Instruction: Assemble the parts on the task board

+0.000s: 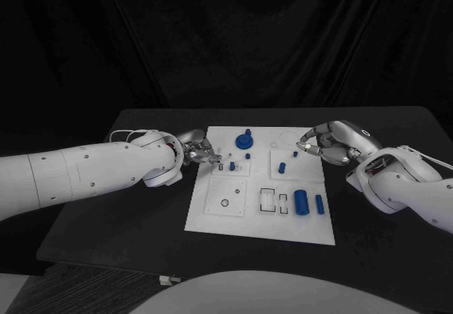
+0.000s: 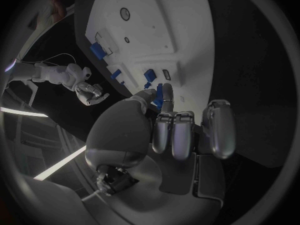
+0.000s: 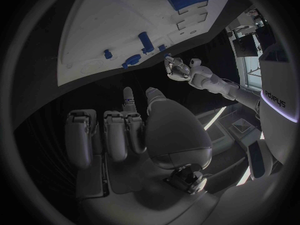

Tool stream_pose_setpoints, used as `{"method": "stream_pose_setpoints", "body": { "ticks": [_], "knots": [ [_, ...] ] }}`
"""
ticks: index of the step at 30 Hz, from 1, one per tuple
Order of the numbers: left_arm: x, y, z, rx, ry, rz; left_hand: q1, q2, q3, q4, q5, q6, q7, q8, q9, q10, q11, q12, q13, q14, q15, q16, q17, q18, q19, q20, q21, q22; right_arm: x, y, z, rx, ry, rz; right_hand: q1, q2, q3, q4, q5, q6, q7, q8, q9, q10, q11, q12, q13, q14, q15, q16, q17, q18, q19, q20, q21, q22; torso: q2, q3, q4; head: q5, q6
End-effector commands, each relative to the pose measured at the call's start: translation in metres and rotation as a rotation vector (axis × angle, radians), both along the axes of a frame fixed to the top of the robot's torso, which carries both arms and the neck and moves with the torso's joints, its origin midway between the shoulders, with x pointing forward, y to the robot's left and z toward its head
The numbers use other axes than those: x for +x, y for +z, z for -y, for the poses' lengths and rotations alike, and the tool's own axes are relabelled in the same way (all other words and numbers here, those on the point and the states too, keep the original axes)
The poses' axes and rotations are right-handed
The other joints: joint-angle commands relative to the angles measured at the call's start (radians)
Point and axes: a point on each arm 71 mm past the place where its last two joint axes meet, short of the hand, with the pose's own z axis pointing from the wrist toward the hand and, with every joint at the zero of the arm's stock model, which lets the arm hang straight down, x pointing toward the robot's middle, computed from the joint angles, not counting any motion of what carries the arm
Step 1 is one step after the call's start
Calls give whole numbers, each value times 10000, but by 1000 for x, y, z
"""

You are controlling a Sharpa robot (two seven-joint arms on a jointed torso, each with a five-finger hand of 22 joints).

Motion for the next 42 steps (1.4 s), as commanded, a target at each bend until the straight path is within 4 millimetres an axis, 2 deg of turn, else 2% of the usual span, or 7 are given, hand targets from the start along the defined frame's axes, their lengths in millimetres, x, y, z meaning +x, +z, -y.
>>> {"method": "stream_pose_setpoints", "body": {
  "ticks": [1,12,21,42],
  "knots": [
    [-1,-4,1,1121,-414,-568,92,-90,688,-212,19,47,-172,33,6,1082,-56,216,2557,1094,-136,45,2536,122,212,-104,59,2041,0,-1,1,-25,-153,-7,145,55,188,-70,202,26,3,-92,155,1076,44,199,2649,997,-73,169,2643,-107,891,-20,85,2689,23,4,-3,16,0],
    [3,-7,6,1669,-462,-780,53,-79,722,-197,-45,44,-171,29,3,1082,-56,216,2557,1094,-138,44,2535,117,223,-104,84,2047,0,-2,0,-31,-150,-42,183,46,210,-78,236,23,7,-101,156,1076,48,199,2649,997,-73,169,2643,-105,887,-20,78,2686,29,1,1,29,0],
    [7,-6,12,1480,-520,-456,-32,-71,749,-153,-111,30,-162,18,-3,1082,-51,216,2557,1091,-136,34,2524,122,217,-104,60,2040,-1,-2,1,-23,-149,-32,183,46,210,-78,236,23,7,-101,156,1076,48,199,2649,997,-73,169,2643,-105,887,-20,78,2686,26,-1,-1,-12,0],
    [6,-5,16,1233,-656,-193,-56,-67,760,-142,-115,29,-163,16,-4,1082,-51,216,2557,1095,-136,45,2536,117,225,-104,79,2045,-1,-3,0,-19,-138,-37,203,41,224,-79,259,23,10,-108,157,1076,50,199,2649,997,-72,169,2643,-105,886,-20,76,2686,26,0,7,14,0]
  ]
}}
